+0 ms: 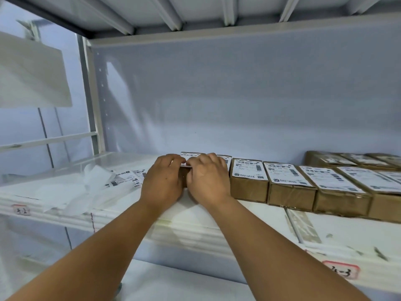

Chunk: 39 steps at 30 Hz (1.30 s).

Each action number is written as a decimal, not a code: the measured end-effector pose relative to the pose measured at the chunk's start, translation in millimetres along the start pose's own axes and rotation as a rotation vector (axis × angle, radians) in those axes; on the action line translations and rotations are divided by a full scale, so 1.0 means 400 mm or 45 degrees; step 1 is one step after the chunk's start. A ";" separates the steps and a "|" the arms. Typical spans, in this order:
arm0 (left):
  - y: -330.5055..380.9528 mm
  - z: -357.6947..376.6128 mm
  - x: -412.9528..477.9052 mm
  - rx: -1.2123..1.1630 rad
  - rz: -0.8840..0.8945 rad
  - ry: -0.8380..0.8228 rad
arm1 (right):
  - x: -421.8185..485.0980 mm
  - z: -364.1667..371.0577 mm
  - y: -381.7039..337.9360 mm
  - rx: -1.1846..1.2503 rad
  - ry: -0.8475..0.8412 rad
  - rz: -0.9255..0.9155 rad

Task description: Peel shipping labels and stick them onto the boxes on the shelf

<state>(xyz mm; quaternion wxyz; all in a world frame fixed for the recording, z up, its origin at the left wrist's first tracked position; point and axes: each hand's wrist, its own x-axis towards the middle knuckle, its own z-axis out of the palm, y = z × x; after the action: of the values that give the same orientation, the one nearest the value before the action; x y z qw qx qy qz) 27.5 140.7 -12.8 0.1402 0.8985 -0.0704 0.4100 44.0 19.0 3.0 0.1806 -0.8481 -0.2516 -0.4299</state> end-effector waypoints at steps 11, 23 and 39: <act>0.320 -0.006 0.066 0.047 0.259 -0.137 | -0.076 -0.231 0.218 -0.075 -0.194 0.071; 0.616 0.167 0.218 0.079 0.203 -0.642 | -0.054 -0.399 0.612 -0.212 -0.511 0.649; 0.584 0.256 0.223 -0.244 0.124 -0.664 | 0.062 -0.275 0.786 -0.288 -0.762 1.147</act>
<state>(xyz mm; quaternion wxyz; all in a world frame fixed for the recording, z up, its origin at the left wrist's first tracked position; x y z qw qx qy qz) 102.7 -114.3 36.4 0.1817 0.9519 -0.1856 0.1626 169.1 -285.9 57.3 0.1751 -0.9712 0.1436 -0.0746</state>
